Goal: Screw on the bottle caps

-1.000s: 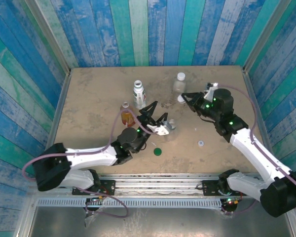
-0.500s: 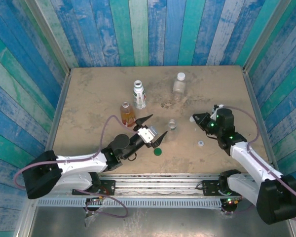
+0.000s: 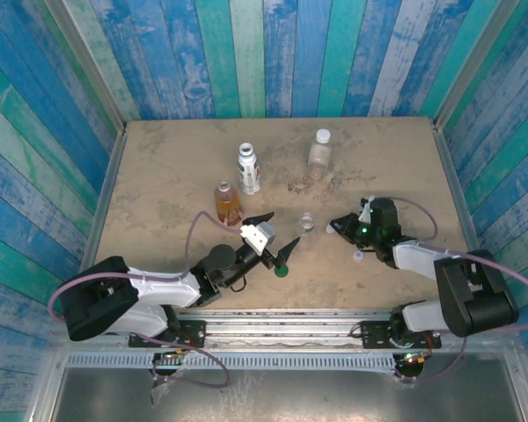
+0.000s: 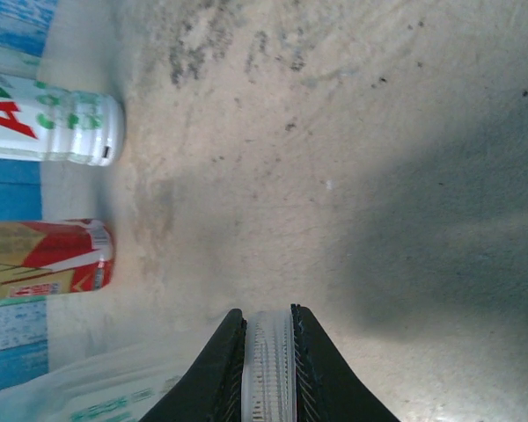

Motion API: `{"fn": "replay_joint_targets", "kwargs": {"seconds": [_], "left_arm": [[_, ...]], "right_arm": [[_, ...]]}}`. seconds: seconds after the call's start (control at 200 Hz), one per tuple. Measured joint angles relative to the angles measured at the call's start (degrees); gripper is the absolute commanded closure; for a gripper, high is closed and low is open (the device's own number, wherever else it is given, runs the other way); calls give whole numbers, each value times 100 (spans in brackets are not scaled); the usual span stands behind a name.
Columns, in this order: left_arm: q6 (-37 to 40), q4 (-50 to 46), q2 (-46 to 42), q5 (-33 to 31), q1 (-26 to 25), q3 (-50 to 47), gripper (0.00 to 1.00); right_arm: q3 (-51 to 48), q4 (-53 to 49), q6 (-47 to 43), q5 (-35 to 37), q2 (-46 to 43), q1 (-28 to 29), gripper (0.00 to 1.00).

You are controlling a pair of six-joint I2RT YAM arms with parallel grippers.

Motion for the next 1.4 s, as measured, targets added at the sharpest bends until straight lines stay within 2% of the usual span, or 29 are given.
{"fn": "replay_joint_targets", "kwargs": {"seconds": [0.27, 0.411, 0.556, 0.836, 0.906, 0.971, 1.136, 1.402], "left_arm": [[-2, -107, -4, -146, 0, 0, 6], [-11, -153, -4, -138, 0, 0, 6], [-46, -146, -4, -70, 0, -2, 6], [-85, 181, 107, 284, 13, -55, 6], [-13, 372, 321, 509, 39, -55, 6], [72, 516, 605, 752, 105, -55, 6], [186, 1226, 1488, 1344, 553, -85, 6], [299, 2400, 3132, 1821, 800, 267, 6]], "right_arm": [[13, 542, -133, -42, 774, -7, 82], [17, 605, -151, -20, 894, -28, 70], [24, 544, -179, 28, 811, -70, 65], [46, -457, -540, 514, 7, -256, 31], [63, -791, -769, 680, -330, -264, 22], [79, -1008, -1047, 789, -656, -264, 17], [358, -1659, -1825, 999, -1296, -190, 15], [678, -2291, -2459, 1174, -1445, -52, 13]]}}
